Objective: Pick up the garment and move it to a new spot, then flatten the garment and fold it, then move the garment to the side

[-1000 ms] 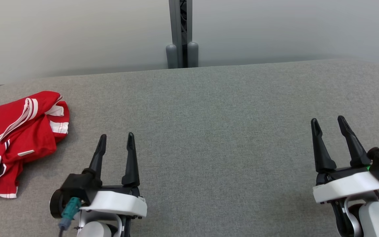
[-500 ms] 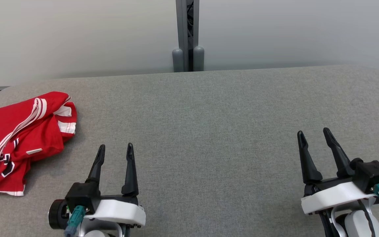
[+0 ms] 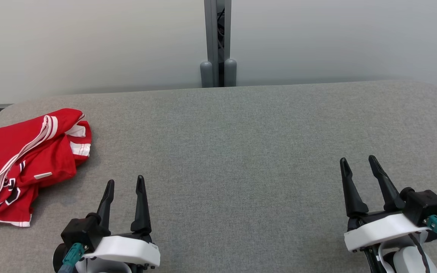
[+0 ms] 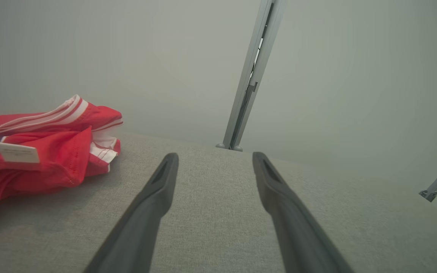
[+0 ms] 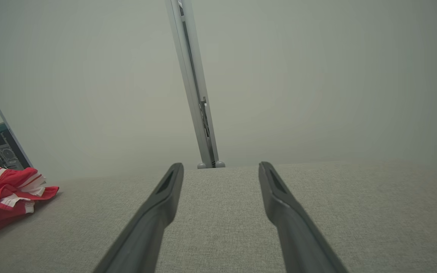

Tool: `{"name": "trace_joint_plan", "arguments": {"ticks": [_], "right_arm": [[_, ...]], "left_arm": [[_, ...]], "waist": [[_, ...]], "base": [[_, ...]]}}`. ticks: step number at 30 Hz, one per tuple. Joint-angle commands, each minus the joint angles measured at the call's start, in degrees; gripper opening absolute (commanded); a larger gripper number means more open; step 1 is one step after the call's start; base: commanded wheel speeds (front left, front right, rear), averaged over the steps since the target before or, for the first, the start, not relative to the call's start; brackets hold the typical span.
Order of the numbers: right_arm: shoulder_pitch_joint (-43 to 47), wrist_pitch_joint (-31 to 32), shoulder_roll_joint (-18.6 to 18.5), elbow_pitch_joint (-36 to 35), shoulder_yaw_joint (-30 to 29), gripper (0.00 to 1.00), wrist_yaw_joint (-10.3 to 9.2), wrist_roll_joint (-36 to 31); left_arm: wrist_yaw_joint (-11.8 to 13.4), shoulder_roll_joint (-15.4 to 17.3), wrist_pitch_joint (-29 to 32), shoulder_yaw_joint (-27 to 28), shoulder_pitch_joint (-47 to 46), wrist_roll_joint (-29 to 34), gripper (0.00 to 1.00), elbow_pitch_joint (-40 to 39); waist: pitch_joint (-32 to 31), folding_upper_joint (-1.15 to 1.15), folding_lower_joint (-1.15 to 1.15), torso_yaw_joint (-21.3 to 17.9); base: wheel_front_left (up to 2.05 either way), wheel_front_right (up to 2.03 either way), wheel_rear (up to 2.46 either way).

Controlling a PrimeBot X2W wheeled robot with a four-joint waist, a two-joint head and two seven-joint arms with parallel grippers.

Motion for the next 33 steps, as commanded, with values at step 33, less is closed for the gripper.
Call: {"name": "trace_joint_plan", "arguments": {"ticks": [33], "right_arm": [[1.8,-0.1,0.0,-0.3,0.2,1.00,0.11,1.9]], "left_arm": [[-1.1,0.2,-0.2,1.0,0.0,0.3,1.00,0.1]], "waist": [[-0.6,0.00,0.00,11.5]], "base": [[0.00,0.00,0.00]]}}
